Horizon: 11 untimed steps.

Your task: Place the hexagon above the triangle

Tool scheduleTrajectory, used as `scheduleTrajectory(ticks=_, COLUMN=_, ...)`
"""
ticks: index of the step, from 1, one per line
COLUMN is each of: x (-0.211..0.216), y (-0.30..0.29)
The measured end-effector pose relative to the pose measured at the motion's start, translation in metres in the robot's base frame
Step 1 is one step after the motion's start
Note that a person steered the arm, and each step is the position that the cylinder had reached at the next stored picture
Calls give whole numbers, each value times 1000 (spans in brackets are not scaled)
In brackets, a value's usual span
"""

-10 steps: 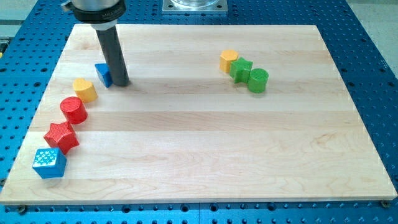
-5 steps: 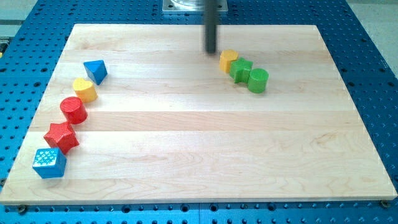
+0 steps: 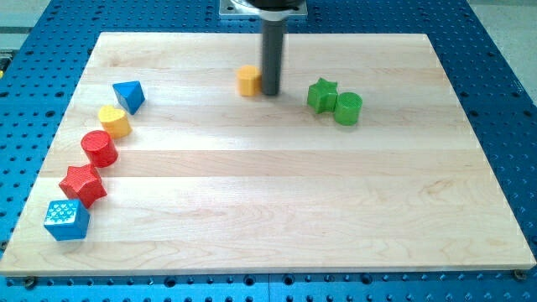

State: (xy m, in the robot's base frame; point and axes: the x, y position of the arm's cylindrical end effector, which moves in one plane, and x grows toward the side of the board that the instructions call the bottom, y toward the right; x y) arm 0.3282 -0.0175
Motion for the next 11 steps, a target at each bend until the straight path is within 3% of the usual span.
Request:
scheduleTrajectory(ticks=1, x=-36, y=-53)
scheduleTrajectory(ticks=2, x=-44, y=-56)
scheduleTrajectory(ticks=3, x=-33, y=-112)
scheduleTrajectory(ticks=4, x=-20, y=-82)
scheduleTrajectory(ticks=8, x=-30, y=-150)
scheduleTrajectory(ticks=9, x=-30, y=-119)
scheduleTrajectory(ticks=11, x=-30, y=-137)
